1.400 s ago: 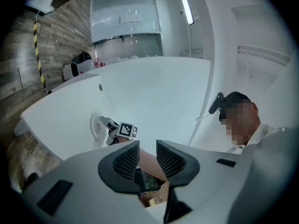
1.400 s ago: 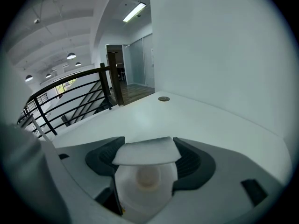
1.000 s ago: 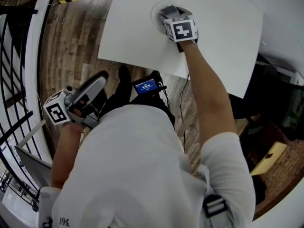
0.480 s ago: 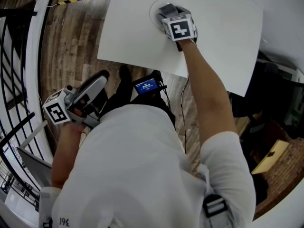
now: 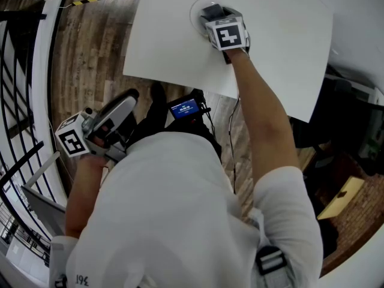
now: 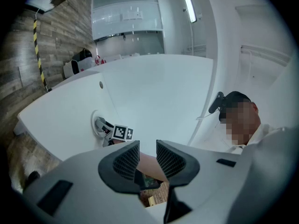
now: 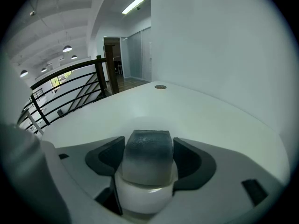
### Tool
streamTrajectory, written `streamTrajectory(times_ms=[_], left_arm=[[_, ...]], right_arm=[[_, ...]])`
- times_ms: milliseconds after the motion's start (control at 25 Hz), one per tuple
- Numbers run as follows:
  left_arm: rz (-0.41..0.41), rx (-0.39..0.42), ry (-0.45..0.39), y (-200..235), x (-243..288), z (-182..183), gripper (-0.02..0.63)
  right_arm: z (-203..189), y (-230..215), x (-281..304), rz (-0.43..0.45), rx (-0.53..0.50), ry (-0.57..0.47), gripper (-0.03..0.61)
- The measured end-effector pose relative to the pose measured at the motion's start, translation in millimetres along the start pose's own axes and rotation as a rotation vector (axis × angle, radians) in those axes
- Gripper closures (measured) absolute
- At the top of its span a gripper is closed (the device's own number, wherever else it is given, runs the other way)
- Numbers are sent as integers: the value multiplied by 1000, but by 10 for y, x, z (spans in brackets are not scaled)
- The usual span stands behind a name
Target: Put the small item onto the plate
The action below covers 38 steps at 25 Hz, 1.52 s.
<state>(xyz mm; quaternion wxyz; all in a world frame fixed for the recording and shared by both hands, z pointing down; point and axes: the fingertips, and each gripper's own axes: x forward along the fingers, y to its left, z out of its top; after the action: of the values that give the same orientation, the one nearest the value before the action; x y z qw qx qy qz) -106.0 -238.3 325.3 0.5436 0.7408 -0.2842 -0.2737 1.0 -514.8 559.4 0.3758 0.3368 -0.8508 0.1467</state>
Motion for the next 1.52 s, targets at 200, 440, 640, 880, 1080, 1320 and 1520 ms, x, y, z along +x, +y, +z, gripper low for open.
streamTrajectory(times_ms=[200, 440, 640, 880, 1080, 1320, 1520], left_arm=[[-7, 0, 4, -22, 23, 0, 511], [-11, -3, 2, -21, 23, 5, 511], [-13, -5, 1, -5, 18, 0, 509], [-30, -5, 7, -16, 9, -1, 511], [-51, -3, 10, -69, 58, 5, 511], [-65, 2, 14, -73, 45, 1, 511], [-79, 16, 6, -96, 34, 14, 511]], right_arm=[[9, -46, 10, -10, -7, -12, 253], [30, -49, -8, -18, 0, -7, 253], [50, -80, -44, -31, 26, -21, 253], [144, -97, -187, -55, 53, -43, 253], [175, -122, -294, -56, 64, -73, 253], [160, -125, -461, -67, 76, -78, 253], [168, -39, -665, -29, 122, -107, 253]])
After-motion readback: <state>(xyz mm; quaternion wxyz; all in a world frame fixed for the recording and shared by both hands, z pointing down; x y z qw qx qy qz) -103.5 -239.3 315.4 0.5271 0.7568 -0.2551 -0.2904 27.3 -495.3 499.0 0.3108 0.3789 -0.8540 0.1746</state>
